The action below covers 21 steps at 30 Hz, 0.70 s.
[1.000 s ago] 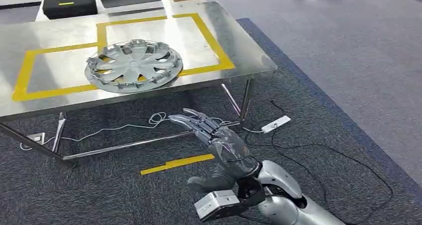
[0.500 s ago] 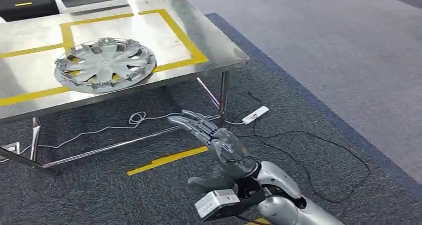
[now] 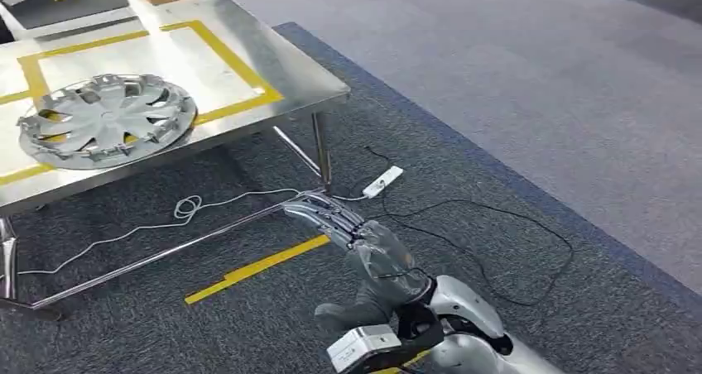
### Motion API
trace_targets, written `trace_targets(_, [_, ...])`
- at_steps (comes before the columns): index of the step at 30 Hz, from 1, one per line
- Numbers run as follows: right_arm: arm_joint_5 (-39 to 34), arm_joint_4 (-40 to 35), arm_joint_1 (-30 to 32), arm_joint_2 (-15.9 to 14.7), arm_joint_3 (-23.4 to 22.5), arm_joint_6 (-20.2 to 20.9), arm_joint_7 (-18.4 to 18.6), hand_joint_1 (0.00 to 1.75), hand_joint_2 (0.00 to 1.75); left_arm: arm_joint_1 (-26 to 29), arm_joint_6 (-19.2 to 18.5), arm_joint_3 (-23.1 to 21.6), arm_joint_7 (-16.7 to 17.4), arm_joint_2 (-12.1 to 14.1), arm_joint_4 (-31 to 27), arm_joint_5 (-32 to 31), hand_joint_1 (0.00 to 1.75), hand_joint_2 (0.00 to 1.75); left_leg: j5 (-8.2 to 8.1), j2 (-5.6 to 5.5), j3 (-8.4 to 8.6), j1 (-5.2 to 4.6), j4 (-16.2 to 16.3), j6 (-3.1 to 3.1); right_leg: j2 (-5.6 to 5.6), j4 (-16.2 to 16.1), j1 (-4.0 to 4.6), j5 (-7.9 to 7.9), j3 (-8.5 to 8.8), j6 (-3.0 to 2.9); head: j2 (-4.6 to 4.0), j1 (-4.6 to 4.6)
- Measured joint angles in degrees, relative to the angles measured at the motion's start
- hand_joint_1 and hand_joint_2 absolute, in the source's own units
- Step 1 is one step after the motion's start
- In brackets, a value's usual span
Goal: Take the parts from the cabinet and place them on the table.
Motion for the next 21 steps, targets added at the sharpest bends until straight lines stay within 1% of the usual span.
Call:
trace_targets(1, [0.0,0.0,0.2,0.0,0.0,-0.3,-0.3,0.0,0.0,-0.1,0.1,0.2,-0.2,0.2,0.1,0.0,0.0,0.0,-0.77,-2.01,-0.17,0.26,0.5,-0.66,0.44,-0.3,-0.48,0.4,0.63,-0.44,0.0,-0.06])
trace_targets(2, [0.0,0.2,0.1,0.0,0.0,-0.7,-0.6,0.0,0.0,-0.2,0.4,0.5,-0.4,0.1,0.6,0.0,0.0,0.0,-2.84,-5.15,-1.0,0.42,2.8,-0.89,1.15,-0.3,-0.56,0.6,0.41,-0.78,0.0,-0.24])
trace_targets(3, [0.0,0.4,0.1,0.0,0.0,-0.9,-0.7,0.0,0.0,-0.2,0.7,0.7,-0.5,0.2,0.9,0.0,0.0,0.0,-5.25,-6.4,-2.46,0.53,6.6,-0.97,1.78,-0.3,-0.57,0.84,0.26,-1.14,0.0,-0.26])
trace_targets(4, [0.0,0.5,0.1,0.0,0.0,-0.9,-0.9,0.0,0.0,-0.1,1.0,1.0,-0.6,0.4,1.3,0.0,0.0,0.0,-7.69,-7.03,-4.47,0.54,11.6,-1.06,2.53,-0.2,-0.54,0.92,0.1,-1.26,0.0,-0.26])
trace_targets(5, [0.0,0.7,0.2,0.0,0.0,-0.9,-0.9,0.0,0.0,0.0,1.0,1.1,-0.7,0.6,1.5,-0.1,0.0,0.0,-9.28,-7.24,-6.3,0.53,15.9,-1.09,3.45,-0.2,-0.45,1.02,-0.03,-1.3,0.0,-0.26])
trace_targets(6, [-0.1,1.0,0.3,0.0,0.0,-0.9,-0.9,0.0,0.0,-0.1,0.9,1.1,-0.7,0.7,1.7,-0.1,0.0,0.0,-9.38,-7.27,-7.14,0.53,17.9,-1.04,4.27,-0.2,-0.42,1.11,-0.09,-1.29,0.0,-0.24])
trace_targets(7, [-0.2,1.0,0.3,0.0,0.0,-0.9,-0.9,0.0,0.0,-0.2,0.9,1.2,-0.7,0.8,1.9,-0.1,0.0,0.0,-8.15,-7.33,-6.68,0.52,17.1,-0.92,5.07,-0.1,-0.41,1.17,-0.09,-1.25,0.0,-0.26])
trace_targets(8, [-0.3,1.1,0.2,0.0,0.0,-0.9,-0.9,0.0,0.0,-0.4,0.9,1.2,-0.7,0.9,2.0,-0.2,0.0,0.0,-5.77,-7.47,-5.23,0.52,13.9,-0.72,5.85,0.0,-0.41,1.17,-0.08,-1.24,0.0,-0.26])
trace_targets(9, [-0.4,1.1,0.2,0.0,0.0,-0.9,-0.8,0.0,0.0,-0.5,0.8,1.2,-0.7,1.1,2.1,-0.2,0.0,0.0,-3.05,-7.88,-3.09,0.53,9.2,-0.48,6.63,0.1,-0.41,1.18,-0.03,-1.22,0.0,-0.24])
trace_targets(10, [-0.4,1.1,0.1,0.0,0.0,-0.9,-0.8,0.0,0.0,-0.6,0.8,1.2,-0.7,1.3,2.1,-0.2,0.0,0.0,-0.52,-9.27,-0.87,0.54,4.1,-0.22,7.28,0.2,-0.42,1.14,0.0,-1.14,0.0,-0.26])
trace_targets(11, [-0.4,1.1,0.0,0.0,0.0,-0.9,-0.7,0.0,0.0,-0.7,0.7,1.3,-0.7,1.5,2.2,-0.2,0.0,0.0,-0.67,-12.13,0.42,0.65,1.6,0.22,7.87,0.4,-0.41,1.17,-0.17,-0.96,0.0,-0.18])
trace_targets(12, [-0.4,1.1,-0.2,0.0,0.0,-0.8,-0.6,0.0,0.0,-0.8,0.7,1.3,-0.7,1.6,2.3,-0.2,0.0,0.0,-0.68,-12.15,0.74,0.81,0.3,0.27,8.8,0.8,-0.28,1.17,-0.71,-0.6,0.0,-0.15])
trace_targets(13, [-0.4,1.1,-0.2,0.0,0.0,-0.9,-0.6,0.0,0.0,-0.8,0.7,1.4,-0.7,1.8,2.4,-0.2,0.0,0.0,-0.99,-11.59,0.46,0.58,0.5,0.27,9.2,0.8,-0.56,1.48,-1.27,-0.09,0.0,-0.2])
trace_targets(14, [-0.5,1.1,-0.1,0.0,0.0,-0.8,-0.6,0.0,0.0,-0.9,0.7,1.4,-0.8,1.9,2.4,-0.2,0.0,0.0,-0.99,-11.19,0.38,0.46,0.5,0.35,9.82,0.7,-0.79,1.68,-1.52,0.23,0.0,-0.22])
trace_targets(15, [-0.4,1.1,0.0,0.0,0.0,-0.8,-0.6,0.0,0.0,-1.0,0.7,1.4,-0.8,1.9,2.4,-0.2,0.0,0.0,-0.71,-10.5,0.38,0.59,0.1,0.73,10.46,0.5,-0.71,1.92,-1.71,0.68,0.0,-0.15])
trace_targets(16, [-0.4,1.1,0.0,0.0,0.0,-0.8,-0.6,0.0,0.0,-1.2,0.7,1.4,-0.8,1.7,2.5,-0.2,0.0,0.0,-0.34,-9.61,0.44,1.02,-0.4,1.2,9.09,0.9,-0.66,1.42,-2.43,0.82,0.0,-0.2])
trace_targets(17, [-0.5,1.1,-0.2,0.0,0.0,-0.8,-0.6,0.0,0.0,-1.4,0.7,1.5,-0.8,2.0,2.5,-0.2,0.0,0.0,-0.28,-9.06,0.48,0.99,-0.5,1.33,6.0,2.2,-0.35,0.33,-2.96,1.21,0.0,0.11])
trace_targets(18, [-0.5,1.1,-0.4,0.0,0.0,-0.8,-0.6,0.0,0.0,-1.4,0.7,1.6,-0.8,1.9,2.6,-0.2,0.0,0.0,-0.25,-8.41,0.39,0.95,-0.5,1.57,4.29,6.0,-0.53,-1.97,-4.72,1.48,0.0,0.66])
trace_targets(19, [-0.5,1.1,-0.5,0.0,0.0,-0.8,-0.5,0.0,0.0,-1.2,0.7,1.8,-0.8,1.9,2.7,-0.2,0.0,0.0,-0.26,-7.62,0.36,0.9,-0.4,1.58,3.7,10.6,-0.66,-4.1,-6.82,1.63,0.0,0.68])
trace_targets(20, [-0.5,1.1,-0.4,0.0,0.0,-0.8,-0.6,0.0,0.0,-1.0,0.7,1.9,-0.8,1.9,2.8,-0.2,0.0,0.0,-0.27,-6.66,0.27,0.87,-0.4,1.59,3.53,15.5,-0.73,-6.08,-9.14,1.83,0.0,0.68])
trace_targets(21, [-0.5,1.2,-0.3,0.0,0.0,-0.8,-0.5,0.0,0.0,-0.9,0.7,1.9,-0.8,1.9,2.9,-0.2,0.0,0.0,-0.27,-5.91,0.18,0.87,-0.4,1.59,3.48,18.7,-0.83,-6.97,-10.71,2.01,0.0,0.72])
